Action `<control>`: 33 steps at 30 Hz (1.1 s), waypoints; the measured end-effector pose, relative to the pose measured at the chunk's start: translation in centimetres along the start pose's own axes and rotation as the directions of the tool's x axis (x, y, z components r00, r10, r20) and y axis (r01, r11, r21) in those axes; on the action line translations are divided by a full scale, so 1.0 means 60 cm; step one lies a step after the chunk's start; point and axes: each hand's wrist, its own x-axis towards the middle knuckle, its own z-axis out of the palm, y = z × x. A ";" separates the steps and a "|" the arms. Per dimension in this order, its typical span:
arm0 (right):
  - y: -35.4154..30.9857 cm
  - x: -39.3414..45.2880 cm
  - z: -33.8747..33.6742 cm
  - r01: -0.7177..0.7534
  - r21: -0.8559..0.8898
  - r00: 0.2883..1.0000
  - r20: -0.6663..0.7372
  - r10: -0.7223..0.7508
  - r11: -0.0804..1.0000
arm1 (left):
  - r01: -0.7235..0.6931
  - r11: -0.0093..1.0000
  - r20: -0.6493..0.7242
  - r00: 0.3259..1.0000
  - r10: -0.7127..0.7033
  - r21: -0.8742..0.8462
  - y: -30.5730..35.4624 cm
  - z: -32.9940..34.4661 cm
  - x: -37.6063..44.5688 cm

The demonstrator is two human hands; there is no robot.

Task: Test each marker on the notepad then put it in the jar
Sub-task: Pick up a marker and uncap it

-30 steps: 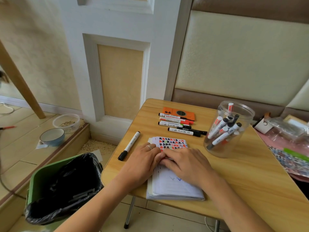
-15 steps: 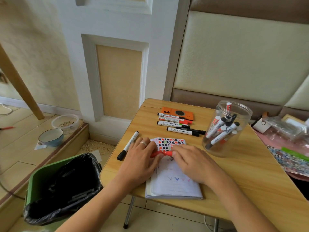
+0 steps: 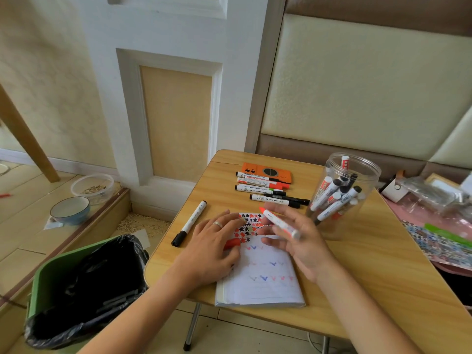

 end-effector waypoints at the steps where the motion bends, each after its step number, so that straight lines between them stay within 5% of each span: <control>1: 0.003 0.001 0.003 0.001 -0.017 1.000 -0.011 -0.001 1.000 | 0.007 1.000 0.010 1.000 -0.007 -0.007 0.000 0.000 0.001; 20: 0.037 0.018 0.031 -0.061 -0.444 0.977 -0.211 -0.038 0.894 | 0.018 0.999 0.034 0.999 -0.019 0.028 -0.005 0.007 0.006; 33: 0.039 0.016 0.037 -0.050 -0.483 0.982 -0.184 -0.046 0.874 | 0.010 0.997 0.069 0.998 -0.015 0.076 -0.006 0.009 0.006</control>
